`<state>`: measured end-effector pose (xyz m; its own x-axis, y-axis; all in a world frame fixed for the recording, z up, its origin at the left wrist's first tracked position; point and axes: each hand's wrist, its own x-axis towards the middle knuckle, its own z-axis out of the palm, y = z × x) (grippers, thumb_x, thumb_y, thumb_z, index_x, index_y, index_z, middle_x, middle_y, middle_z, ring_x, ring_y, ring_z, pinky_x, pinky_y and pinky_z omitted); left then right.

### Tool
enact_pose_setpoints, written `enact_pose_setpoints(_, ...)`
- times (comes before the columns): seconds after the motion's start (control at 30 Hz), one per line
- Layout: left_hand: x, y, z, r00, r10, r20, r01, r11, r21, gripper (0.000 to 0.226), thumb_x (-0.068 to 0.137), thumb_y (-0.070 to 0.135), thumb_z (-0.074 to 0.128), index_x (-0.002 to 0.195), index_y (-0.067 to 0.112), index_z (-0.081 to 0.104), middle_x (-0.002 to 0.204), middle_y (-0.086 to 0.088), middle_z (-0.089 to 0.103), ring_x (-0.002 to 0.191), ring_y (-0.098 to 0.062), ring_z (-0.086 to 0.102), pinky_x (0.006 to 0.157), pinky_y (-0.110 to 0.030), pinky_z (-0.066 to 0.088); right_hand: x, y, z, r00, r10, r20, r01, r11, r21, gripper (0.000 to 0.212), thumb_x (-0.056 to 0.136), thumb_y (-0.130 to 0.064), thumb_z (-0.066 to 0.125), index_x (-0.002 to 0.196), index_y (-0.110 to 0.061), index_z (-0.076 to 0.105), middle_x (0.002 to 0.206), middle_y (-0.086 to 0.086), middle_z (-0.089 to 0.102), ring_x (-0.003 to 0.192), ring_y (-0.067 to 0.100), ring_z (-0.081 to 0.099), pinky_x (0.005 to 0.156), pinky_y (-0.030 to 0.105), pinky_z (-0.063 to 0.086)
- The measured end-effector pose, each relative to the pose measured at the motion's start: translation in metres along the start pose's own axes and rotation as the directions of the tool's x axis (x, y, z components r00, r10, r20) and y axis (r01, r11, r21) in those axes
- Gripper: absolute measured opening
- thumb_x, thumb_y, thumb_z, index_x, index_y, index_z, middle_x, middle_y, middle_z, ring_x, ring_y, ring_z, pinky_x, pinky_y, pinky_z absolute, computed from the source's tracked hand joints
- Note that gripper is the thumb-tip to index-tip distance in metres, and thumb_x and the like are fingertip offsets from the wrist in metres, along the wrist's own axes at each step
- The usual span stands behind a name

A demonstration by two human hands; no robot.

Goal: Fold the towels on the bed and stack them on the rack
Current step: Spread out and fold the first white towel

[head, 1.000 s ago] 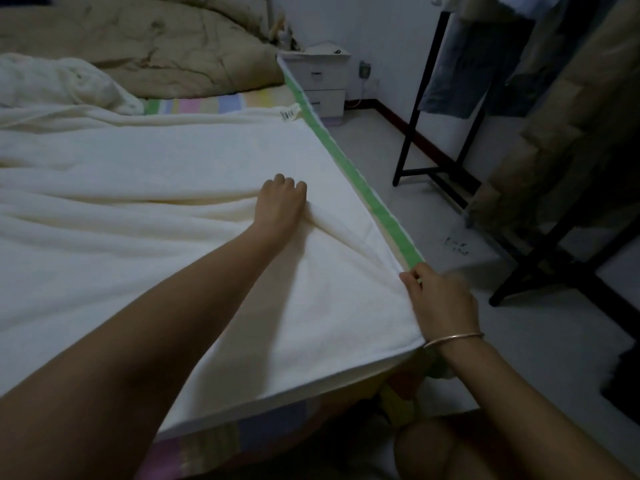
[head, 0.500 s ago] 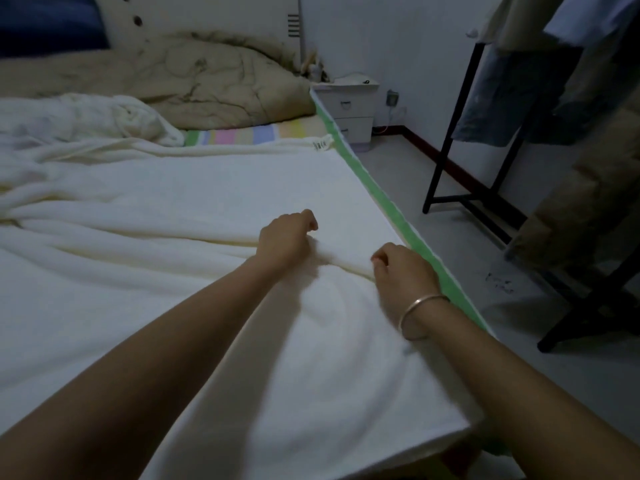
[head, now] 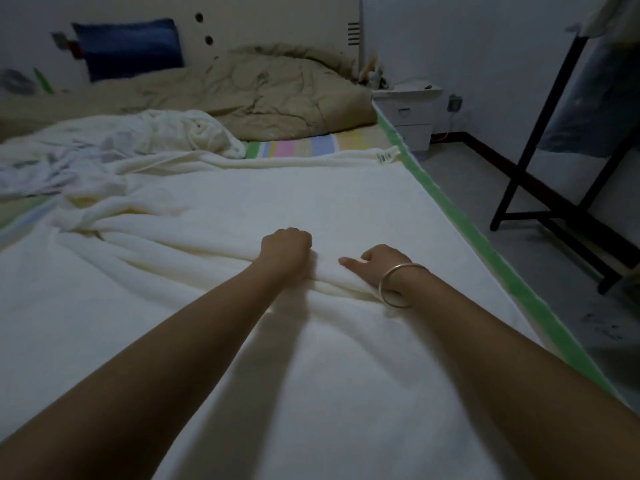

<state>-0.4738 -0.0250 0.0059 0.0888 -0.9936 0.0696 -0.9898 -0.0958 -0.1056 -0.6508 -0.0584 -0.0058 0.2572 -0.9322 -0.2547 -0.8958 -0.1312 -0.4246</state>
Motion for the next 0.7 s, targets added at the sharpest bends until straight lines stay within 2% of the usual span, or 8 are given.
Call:
enact_pose_setpoints(0.07,0.002,-0.001,-0.003,0.997,0.008,0.079,-0.013,0.998,0.069,0.034,0.094,0.022,0.049,0.126,0.017,0.055,0.125,-0.005,0.057,0.114,-0.027,0.055,0.086,-0.033,0.041,0.000,-0.001,0.003,1.000,-0.021,0.007,0.021,1.000,0.017,0.071,0.082,-0.069,0.051,0.126,-0.012,0.059,0.131,0.007,0.058,0.121,0.027,0.053,0.099,0.032,0.040)
enact_pose_setpoints(0.13,0.005,-0.002,-0.007,0.982,0.025,0.189,-0.046,0.993,0.111,0.036,0.092,0.028,0.050,0.127,0.018,0.053,0.125,-0.004,0.056,0.113,-0.027,0.056,0.083,-0.033,0.039,0.000,-0.003,0.002,0.998,-0.060,0.011,0.059,0.998,0.029,0.071,0.080,-0.066,0.058,0.126,-0.013,0.059,0.130,0.005,0.059,0.119,0.025,0.054,0.098,0.030,0.040)
enact_pose_setpoints(0.2,0.006,-0.002,-0.012,0.962,0.031,0.272,-0.067,0.990,0.123,0.036,0.090,0.032,0.052,0.124,0.021,0.054,0.123,-0.002,0.058,0.111,-0.026,0.058,0.079,-0.033,0.037,-0.001,-0.004,0.000,0.995,-0.101,-0.003,0.101,0.993,0.064,0.061,0.080,-0.060,0.063,0.120,-0.014,0.062,0.123,0.003,0.062,0.113,0.023,0.057,0.094,0.029,0.043)
enact_pose_setpoints(0.27,0.009,-0.003,-0.015,0.965,0.040,0.260,-0.084,0.983,0.163,0.032,0.089,0.027,0.054,0.121,0.021,0.056,0.121,-0.002,0.059,0.109,-0.025,0.058,0.077,-0.031,0.036,-0.005,-0.005,-0.004,0.991,-0.131,-0.030,0.134,0.981,0.140,0.041,0.082,-0.052,0.065,0.102,-0.017,0.066,0.100,0.000,0.066,0.095,0.019,0.061,0.080,0.027,0.045)
enact_pose_setpoints(0.37,0.017,-0.005,-0.024,0.991,0.040,0.125,-0.064,0.980,0.188,0.025,0.086,0.012,0.058,0.110,0.015,0.061,0.111,-0.004,0.062,0.104,-0.026,0.061,0.073,-0.029,0.037,-0.005,-0.003,-0.014,0.987,-0.145,-0.067,0.157,0.959,0.235,0.027,0.086,-0.041,0.064,0.086,-0.014,0.065,0.080,-0.002,0.060,0.076,0.016,0.056,0.061,0.025,0.039)
enact_pose_setpoints(0.43,0.028,-0.005,-0.033,0.999,0.034,-0.016,-0.031,0.985,0.170,0.021,0.087,0.007,0.053,0.104,0.011,0.064,0.104,-0.007,0.064,0.096,-0.029,0.063,0.069,-0.029,0.036,0.002,0.002,-0.024,0.981,-0.148,-0.125,0.176,0.951,0.256,0.018,0.089,-0.031,0.064,0.090,-0.013,0.066,0.085,-0.001,0.060,0.081,0.017,0.056,0.063,0.025,0.036)
enact_pose_setpoints(0.53,0.055,0.007,-0.049,0.970,0.043,-0.239,-0.022,0.996,0.087,0.017,0.091,0.007,0.047,0.104,0.008,0.057,0.101,-0.010,0.059,0.089,-0.032,0.061,0.064,-0.032,0.034,0.018,0.021,-0.044,0.947,-0.078,-0.311,0.169,0.947,0.275,0.007,0.086,-0.026,0.066,0.085,-0.021,0.061,0.090,0.001,0.063,0.092,0.023,0.060,0.070,0.023,0.035)
enact_pose_setpoints(0.7,0.124,0.080,-0.065,0.903,0.117,-0.413,-0.129,0.992,0.000,0.026,0.096,0.007,0.040,0.122,0.010,0.045,0.113,-0.013,0.049,0.087,-0.037,0.060,0.061,-0.038,0.031,0.048,0.076,-0.088,0.856,0.058,-0.514,0.075,0.969,0.235,0.009,0.085,-0.031,0.066,0.085,-0.025,0.060,0.093,0.006,0.067,0.090,0.031,0.062,0.070,0.030,0.043)
